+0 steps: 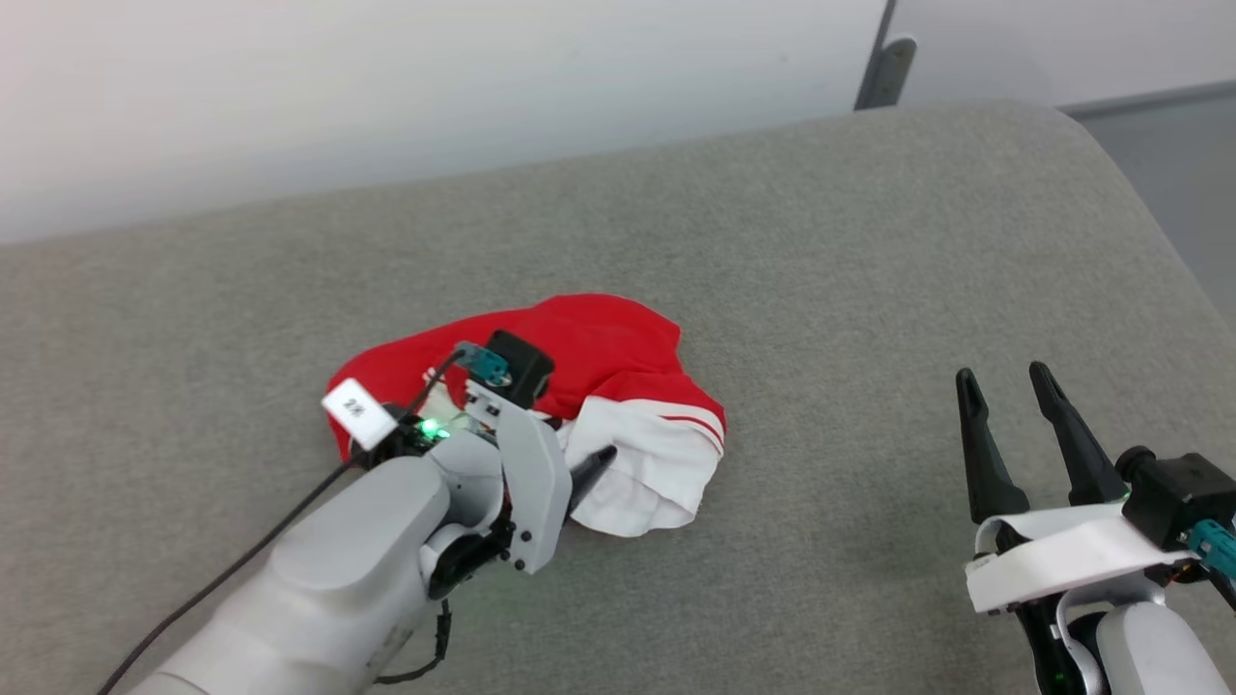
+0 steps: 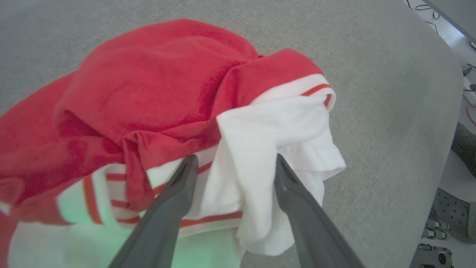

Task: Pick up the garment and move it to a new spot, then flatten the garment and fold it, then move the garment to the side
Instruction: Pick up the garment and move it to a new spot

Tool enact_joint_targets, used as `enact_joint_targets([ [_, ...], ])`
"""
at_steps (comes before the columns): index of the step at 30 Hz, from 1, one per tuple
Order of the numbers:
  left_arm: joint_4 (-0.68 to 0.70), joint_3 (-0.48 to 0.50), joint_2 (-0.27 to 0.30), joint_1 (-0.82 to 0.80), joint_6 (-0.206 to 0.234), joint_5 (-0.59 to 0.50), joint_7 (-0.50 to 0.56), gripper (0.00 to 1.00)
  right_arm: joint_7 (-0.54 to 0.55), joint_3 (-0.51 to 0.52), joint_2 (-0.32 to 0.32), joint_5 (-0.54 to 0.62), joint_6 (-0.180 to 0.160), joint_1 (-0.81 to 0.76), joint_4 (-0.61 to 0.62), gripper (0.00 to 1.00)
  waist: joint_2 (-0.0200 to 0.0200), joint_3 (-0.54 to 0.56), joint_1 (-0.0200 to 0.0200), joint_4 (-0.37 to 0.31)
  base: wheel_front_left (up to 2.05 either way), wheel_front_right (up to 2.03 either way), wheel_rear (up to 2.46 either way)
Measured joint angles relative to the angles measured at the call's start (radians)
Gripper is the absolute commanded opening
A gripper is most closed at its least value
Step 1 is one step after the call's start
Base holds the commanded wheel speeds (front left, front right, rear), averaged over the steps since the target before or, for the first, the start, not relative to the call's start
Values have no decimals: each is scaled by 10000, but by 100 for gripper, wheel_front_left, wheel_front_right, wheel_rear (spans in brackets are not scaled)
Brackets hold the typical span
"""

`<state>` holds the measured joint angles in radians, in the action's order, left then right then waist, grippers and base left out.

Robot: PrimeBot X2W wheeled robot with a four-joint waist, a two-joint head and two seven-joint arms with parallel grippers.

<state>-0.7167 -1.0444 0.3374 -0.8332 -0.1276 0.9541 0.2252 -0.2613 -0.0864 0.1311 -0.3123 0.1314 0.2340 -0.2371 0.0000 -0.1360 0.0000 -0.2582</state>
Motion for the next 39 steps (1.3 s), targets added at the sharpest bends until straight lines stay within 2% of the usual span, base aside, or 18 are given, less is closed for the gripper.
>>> enact_joint_targets([
  [4, 311, 38, 232, 72, 0, 84, -545, 100, -2, -54, 153, -52, 0, -166, -35, 100, 0, 256, 0, 236, 0, 0, 0],
  [12, 1244, 706, 1411, 657, 54, 337, -2491, 100, -2, -119, 387, -203, 0, -466, -213, 100, 0, 919, 0, 829, 0, 0, 0],
  [20, 2173, 1751, 2723, 1960, 719, 828, -4174, 100, -8, -33, 594, -257, 0, -771, -255, 100, 0, 1337, 0, 1401, 0, 0, 0],
  [26, 3239, 2765, 3526, 3407, 1409, 1101, -4811, 100, -25, 82, 744, -305, 0, -1036, -297, 100, 0, 1558, 0, 1729, 0, 0, 0],
  [29, 3860, 3572, 3762, 4241, 1833, 1127, -4853, 100, -27, 157, 792, -314, 0, -1074, -288, 100, 0, 1634, 0, 1881, 0, 0, 0],
  [32, 4627, 4777, 3841, 5074, 2098, 828, -4869, 100, -27, 230, 809, -313, -2, -1237, -286, 100, 0, 1683, 0, 2039, 0, 0, 0],
  [39, 5823, 7271, 3488, 7229, 2155, -161, -4869, 100, -27, 487, 811, -309, 0, -1407, -188, 100, 0, 1751, 0, 2392, 0, 0, 0],
])
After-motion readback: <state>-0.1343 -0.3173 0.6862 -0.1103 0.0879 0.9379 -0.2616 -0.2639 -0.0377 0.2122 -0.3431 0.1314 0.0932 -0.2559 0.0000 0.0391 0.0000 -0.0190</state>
